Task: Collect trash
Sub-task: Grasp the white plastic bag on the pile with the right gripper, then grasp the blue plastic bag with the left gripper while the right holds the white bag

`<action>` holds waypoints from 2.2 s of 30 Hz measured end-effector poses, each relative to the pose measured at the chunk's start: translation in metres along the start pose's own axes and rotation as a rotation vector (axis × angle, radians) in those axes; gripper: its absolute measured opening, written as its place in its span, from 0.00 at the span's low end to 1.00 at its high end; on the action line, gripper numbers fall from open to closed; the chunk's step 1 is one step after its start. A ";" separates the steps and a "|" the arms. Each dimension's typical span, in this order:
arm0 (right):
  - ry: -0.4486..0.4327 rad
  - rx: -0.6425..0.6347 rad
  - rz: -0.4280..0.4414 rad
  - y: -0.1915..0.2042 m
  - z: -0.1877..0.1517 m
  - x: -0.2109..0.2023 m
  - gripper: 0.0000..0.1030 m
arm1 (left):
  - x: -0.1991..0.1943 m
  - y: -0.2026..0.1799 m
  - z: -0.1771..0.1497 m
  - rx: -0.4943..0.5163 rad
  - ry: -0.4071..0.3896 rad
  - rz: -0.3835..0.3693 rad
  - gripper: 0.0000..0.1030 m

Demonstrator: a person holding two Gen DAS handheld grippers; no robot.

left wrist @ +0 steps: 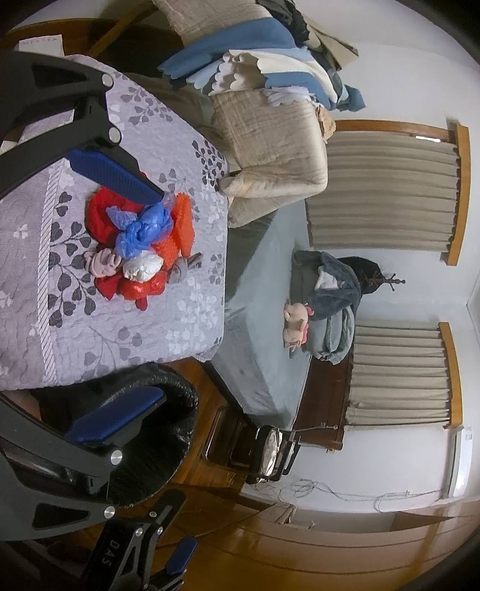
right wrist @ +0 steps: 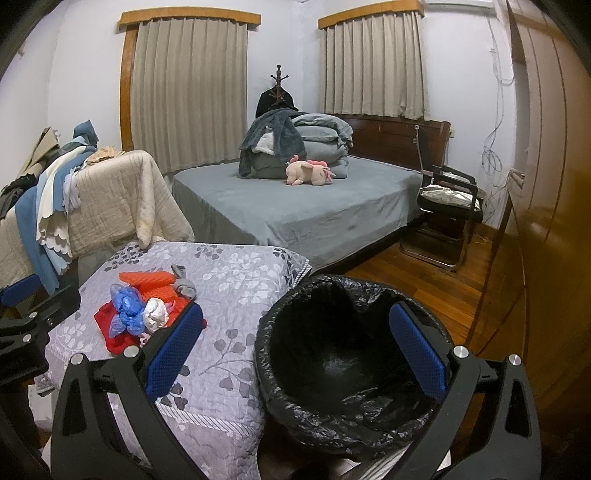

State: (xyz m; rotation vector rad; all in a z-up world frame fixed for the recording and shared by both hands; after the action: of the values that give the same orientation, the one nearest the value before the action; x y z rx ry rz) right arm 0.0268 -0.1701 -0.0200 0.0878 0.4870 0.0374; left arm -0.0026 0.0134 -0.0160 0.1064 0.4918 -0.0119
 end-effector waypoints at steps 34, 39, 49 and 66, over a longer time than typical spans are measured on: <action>0.171 -0.166 0.238 0.149 -0.040 0.165 0.72 | 0.119 0.135 -0.059 -0.098 0.110 0.209 0.89; 0.209 -0.190 0.269 0.167 -0.048 0.182 0.63 | 0.130 0.142 -0.063 -0.111 0.123 0.199 0.86; 0.279 -0.225 0.350 0.190 -0.061 0.197 0.39 | 0.140 0.149 -0.066 -0.116 0.136 0.190 0.85; 0.268 -0.183 0.445 0.175 -0.043 0.169 0.22 | 0.138 0.132 -0.056 -0.096 0.123 0.143 0.81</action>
State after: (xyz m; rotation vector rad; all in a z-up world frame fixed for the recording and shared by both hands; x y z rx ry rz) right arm 0.1532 0.0166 -0.1206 0.0098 0.7223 0.5344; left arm 0.0974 0.1521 -0.1167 0.0479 0.6053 0.1585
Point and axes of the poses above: each gripper's, at about its wrist camera, not at the fingertips, and x roughly the way its jaws point, y to its left, z to its top, the point moved 1 cm from there along x, roughly the way its jaws point, and after that the axes turned 7 degrees about x, right-handed, at the moved point
